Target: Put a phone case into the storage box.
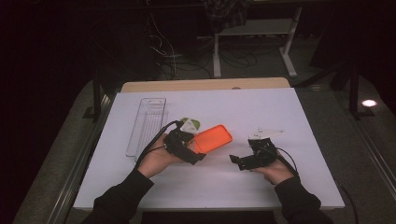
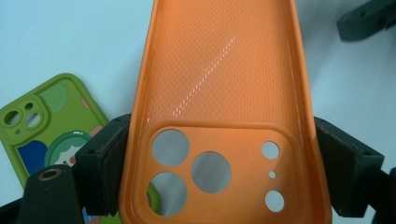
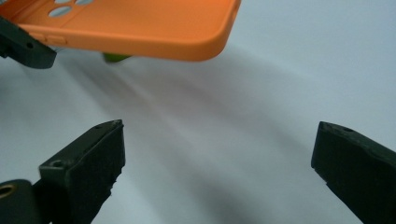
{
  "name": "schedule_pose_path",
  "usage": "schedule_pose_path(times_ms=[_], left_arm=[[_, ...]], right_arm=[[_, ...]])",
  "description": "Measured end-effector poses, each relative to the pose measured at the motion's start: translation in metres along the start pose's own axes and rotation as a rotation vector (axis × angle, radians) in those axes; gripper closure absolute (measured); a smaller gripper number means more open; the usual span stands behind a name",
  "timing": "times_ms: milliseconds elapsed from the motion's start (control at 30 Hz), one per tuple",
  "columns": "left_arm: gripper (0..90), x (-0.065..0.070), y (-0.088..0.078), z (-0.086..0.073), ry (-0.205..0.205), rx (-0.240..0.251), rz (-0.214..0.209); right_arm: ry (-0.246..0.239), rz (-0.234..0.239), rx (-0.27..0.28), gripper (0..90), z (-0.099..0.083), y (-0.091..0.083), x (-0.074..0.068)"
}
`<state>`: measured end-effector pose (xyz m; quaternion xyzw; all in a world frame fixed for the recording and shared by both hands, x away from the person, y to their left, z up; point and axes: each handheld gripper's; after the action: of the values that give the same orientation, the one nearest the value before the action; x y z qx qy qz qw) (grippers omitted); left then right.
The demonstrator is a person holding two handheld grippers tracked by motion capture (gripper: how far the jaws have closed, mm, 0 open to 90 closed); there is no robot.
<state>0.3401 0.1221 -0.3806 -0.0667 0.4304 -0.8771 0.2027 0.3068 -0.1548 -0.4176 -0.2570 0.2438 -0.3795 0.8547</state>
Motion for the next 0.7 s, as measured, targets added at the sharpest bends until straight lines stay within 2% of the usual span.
schedule_pose_path(times_ms=[33, 67, 200, 300, 333, 500, 533, 567, 633, 667, 700], left_arm=[[16.2, 0.0, 0.0, 0.0, 0.0, -0.001, 0.001], [16.2, 0.0, 0.0, 0.0, 0.0, -0.003, 0.003], [16.2, -0.001, -0.001, 0.0, -0.004, 0.003, -0.001], [16.2, -0.002, -0.002, -0.001, -0.009, 0.01, -0.005], [16.2, -0.002, -0.002, -0.001, -0.015, 0.01, -0.007], [16.1, -0.002, -0.002, 0.0, -0.01, 0.007, -0.009], [16.2, -0.002, -0.002, 0.0, -0.01, 0.008, -0.011], [16.2, -0.002, -0.002, 0.0, -0.009, 0.005, -0.012], [16.1, -0.002, -0.001, 0.0, -0.008, 0.001, -0.017], [16.1, -0.002, -0.001, 0.0, -0.005, 0.003, -0.016], [16.1, -0.002, -0.001, -0.001, -0.005, 0.004, -0.016]], right_arm=[[0.015, 0.009, -0.008, 1.7, -0.002, 0.002, -0.001], [0.003, 0.014, -0.01, 1.6, -0.002, 0.005, -0.001], [0.014, 0.018, -0.019, 1.6, -0.003, 0.008, -0.001], [-0.005, -0.001, -0.019, 1.7, -0.004, 0.01, -0.002], [0.004, 0.003, -0.025, 1.7, -0.004, 0.01, -0.003], [-0.021, -0.011, -0.021, 1.8, -0.003, 0.01, -0.005], [-0.051, -0.025, -0.016, 1.8, -0.002, 0.009, -0.007], [-0.051, -0.025, -0.016, 1.8, -0.002, 0.009, -0.007], [-0.082, -0.043, -0.018, 1.8, -0.002, 0.009, -0.009], [-0.118, -0.06, -0.022, 1.8, -0.001, 0.01, -0.012], [-0.118, -0.06, -0.022, 1.8, -0.001, 0.01, -0.012]])
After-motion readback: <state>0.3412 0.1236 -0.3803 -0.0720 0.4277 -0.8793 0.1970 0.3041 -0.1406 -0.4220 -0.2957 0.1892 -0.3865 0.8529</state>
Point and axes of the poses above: each handheld gripper's, and its own axes: y roughly forward along the jaws, z roughly out of its top, x roughly to its right, and after that the axes turned 5 degrees about y, right-handed
